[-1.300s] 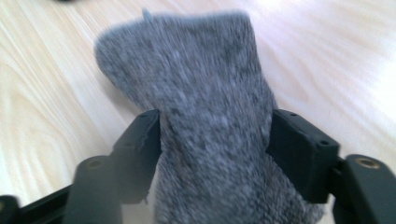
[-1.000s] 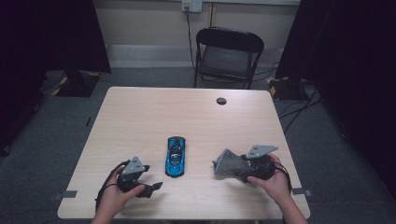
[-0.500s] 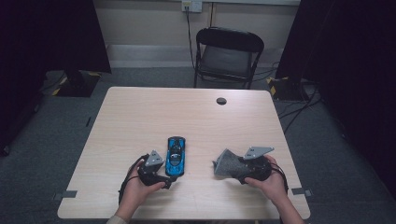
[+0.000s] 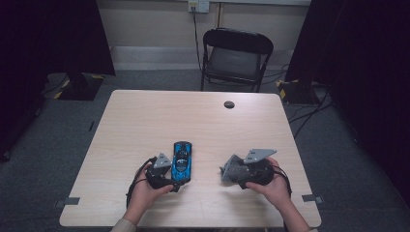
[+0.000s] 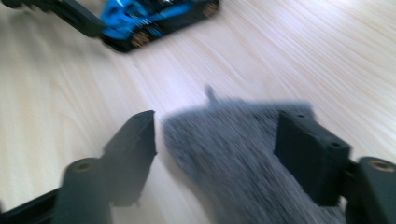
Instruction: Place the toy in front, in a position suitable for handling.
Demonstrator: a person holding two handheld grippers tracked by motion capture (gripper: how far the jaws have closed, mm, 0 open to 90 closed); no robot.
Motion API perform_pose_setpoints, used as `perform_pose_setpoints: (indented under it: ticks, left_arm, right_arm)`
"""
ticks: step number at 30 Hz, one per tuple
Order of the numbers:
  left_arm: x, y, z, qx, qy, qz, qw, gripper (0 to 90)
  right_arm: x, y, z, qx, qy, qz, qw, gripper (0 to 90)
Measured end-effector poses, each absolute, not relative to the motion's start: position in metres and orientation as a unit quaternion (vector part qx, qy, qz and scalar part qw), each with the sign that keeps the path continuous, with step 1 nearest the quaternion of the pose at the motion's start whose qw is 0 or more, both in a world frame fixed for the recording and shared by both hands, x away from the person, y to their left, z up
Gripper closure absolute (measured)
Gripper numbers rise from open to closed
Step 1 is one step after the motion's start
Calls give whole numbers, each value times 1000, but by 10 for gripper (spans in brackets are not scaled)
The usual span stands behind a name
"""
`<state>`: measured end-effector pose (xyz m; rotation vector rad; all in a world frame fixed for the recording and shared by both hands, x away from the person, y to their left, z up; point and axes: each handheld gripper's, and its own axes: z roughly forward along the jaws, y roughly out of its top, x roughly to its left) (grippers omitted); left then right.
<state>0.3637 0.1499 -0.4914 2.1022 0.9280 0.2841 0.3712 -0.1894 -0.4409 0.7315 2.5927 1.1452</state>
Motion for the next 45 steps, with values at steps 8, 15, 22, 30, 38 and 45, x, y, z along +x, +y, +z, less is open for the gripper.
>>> perform_pose_setpoints:
  ticks: [8, 15, 22, 30, 38, 45]
  left_arm:
    - [367, 155, -490, 824, 372, 107, 413, 166]
    - [372, 158, -491, 821, 378, 99, 416, 185]
    - [372, 155, -495, 821, 377, 91, 419, 181]
    - [372, 152, -494, 826, 375, 92, 410, 158]
    - [374, 151, -494, 825, 383, 91, 405, 134]
    - [378, 155, -492, 816, 399, 80, 411, 128]
  right_arm:
    - [379, -131, -451, 219, 890, 393, 73, 602]
    - [386, -94, -471, 215, 897, 382, 52, 693]
    - [385, -76, -480, 208, 898, 385, 49, 732]
    - [382, -66, -485, 192, 905, 378, 43, 778]
    - [380, -62, -487, 182, 905, 384, 37, 800]
    - [376, -55, -490, 175, 903, 390, 33, 808]
